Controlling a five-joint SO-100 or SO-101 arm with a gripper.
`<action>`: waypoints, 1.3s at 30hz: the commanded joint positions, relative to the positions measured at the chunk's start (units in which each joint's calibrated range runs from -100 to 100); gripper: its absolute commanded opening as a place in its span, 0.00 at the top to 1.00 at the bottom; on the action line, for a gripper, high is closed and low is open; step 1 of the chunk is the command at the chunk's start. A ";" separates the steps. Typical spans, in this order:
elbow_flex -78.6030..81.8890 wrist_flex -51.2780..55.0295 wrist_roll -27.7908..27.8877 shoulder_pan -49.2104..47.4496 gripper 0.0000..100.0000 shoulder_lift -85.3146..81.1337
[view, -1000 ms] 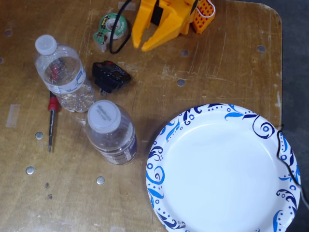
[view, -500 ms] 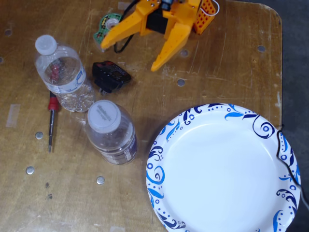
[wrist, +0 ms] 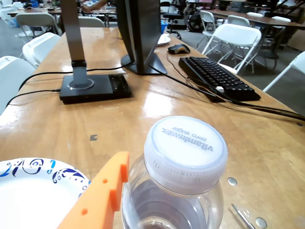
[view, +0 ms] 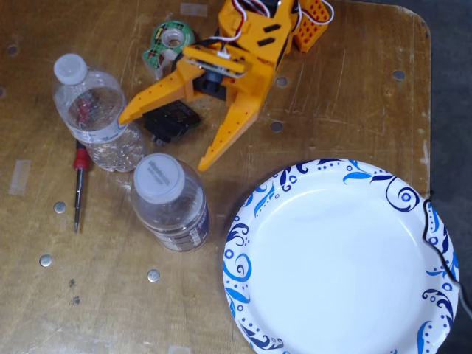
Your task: Move the bottles to the plate
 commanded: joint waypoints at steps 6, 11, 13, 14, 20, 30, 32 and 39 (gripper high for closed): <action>-6.20 -4.32 -0.41 -0.34 0.60 6.05; -10.52 -4.41 -0.72 -1.10 0.60 10.18; -12.05 -4.41 -1.50 -0.99 0.60 11.61; -12.68 -4.41 -1.50 -0.99 0.60 12.20; -15.03 -4.41 -1.50 -0.34 0.60 14.73; -17.91 -4.50 -1.45 -0.13 0.56 18.44; -18.00 -4.50 -1.45 -0.13 0.56 19.03; -17.46 -7.45 -1.50 -0.13 0.57 20.38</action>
